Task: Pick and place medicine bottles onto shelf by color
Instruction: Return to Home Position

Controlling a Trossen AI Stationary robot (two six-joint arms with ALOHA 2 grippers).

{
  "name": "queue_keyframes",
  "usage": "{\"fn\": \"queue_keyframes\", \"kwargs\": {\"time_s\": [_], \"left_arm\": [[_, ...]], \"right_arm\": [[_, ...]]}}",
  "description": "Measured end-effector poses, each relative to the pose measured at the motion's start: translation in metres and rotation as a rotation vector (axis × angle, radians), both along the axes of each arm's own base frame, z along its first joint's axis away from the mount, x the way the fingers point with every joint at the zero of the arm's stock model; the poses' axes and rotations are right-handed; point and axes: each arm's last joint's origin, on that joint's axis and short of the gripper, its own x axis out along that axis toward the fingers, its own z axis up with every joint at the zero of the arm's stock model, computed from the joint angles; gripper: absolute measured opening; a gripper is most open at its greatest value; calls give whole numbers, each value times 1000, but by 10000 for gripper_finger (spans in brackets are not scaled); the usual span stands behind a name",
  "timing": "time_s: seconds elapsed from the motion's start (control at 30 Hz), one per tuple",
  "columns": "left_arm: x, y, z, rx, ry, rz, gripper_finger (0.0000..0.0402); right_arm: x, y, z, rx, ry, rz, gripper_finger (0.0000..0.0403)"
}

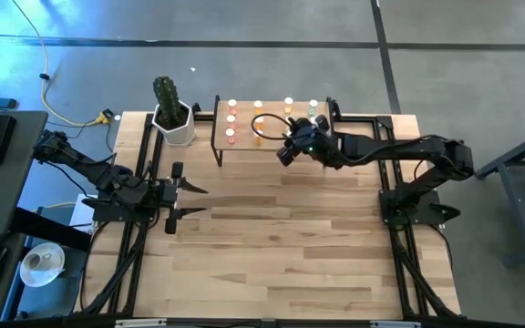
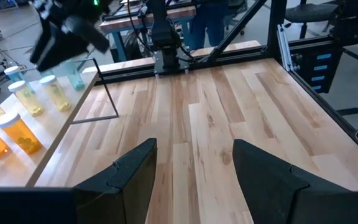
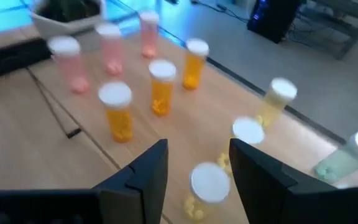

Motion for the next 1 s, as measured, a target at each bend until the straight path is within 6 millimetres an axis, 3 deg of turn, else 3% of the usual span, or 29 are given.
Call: {"fn": "queue_keyframes", "kwargs": {"time_s": [0.13, 0.27, 0.47, 0.57, 0.7, 1.0], "left_arm": [[-3, 1, 1, -2, -4, -5, 200], [-17, 3, 4, -17, -9, -40, 200], [-43, 12, -1, -76, -71, -8, 200], [-53, 17, -16, -101, -108, 1, 200], [-64, 21, -37, -144, -177, 3, 200], [-71, 24, -69, -175, -249, -28, 200]], "right_arm": [[-2, 6, 31, 11, -69, 105, 163], [-6, 29, 64, -21, -96, 316, 163], [-19, 71, 74, -120, -3, 517, 163], [-19, 85, 60, -131, 55, 551, 163], [-23, 92, 21, -119, 95, 491, 163], [-62, 94, -46, -97, -142, 484, 163]]}}
